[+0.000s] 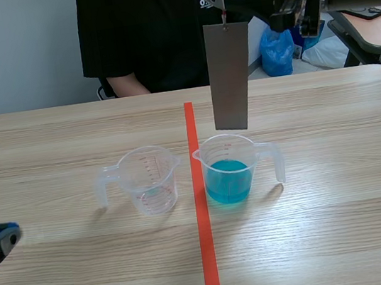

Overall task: Do the redox reaction experiment.
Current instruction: 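Raise the plate and point at it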

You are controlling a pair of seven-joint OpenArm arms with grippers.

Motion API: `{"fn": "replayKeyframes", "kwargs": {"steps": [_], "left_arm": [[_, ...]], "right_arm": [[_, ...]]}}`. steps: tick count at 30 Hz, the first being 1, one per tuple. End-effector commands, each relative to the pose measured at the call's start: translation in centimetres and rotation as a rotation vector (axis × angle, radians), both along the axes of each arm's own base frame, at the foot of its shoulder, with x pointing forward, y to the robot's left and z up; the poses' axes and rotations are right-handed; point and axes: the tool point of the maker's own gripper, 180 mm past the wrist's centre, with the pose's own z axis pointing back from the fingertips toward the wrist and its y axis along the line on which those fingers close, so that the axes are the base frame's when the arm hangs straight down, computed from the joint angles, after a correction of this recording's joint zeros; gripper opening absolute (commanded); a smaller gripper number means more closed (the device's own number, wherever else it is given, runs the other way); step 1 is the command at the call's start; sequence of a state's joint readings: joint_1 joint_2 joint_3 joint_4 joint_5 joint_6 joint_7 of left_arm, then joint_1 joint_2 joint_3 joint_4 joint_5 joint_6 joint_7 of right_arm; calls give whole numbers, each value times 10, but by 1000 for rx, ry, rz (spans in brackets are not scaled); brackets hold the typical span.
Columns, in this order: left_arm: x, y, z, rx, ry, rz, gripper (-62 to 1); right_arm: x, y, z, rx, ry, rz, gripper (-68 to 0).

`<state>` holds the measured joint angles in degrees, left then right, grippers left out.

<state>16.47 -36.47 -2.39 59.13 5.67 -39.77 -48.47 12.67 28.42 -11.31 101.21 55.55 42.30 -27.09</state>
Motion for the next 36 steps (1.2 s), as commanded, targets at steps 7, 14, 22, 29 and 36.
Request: {"fn": "replayKeyframes", "kwargs": {"steps": [7, 14, 22, 29, 36], "left_arm": [[50, -29, 21, -55, -47, -10, -571], [73, -77, 21, -70, -36, -81, -571], [81, -128, 23, -107, -29, -160, -571], [89, -155, 35, -170, -35, -181, -571], [97, -176, 43, -171, -43, -208, -571]], "right_arm": [[1, -3, 17, 11, -51, 3, -660], [1, -3, 17, 11, -51, 3, -660], [1, -3, 17, 11, -51, 3, -660], [1, -3, 17, 12, -51, 3, -660], [1, -3, 17, 14, -51, 3, -660]]}}
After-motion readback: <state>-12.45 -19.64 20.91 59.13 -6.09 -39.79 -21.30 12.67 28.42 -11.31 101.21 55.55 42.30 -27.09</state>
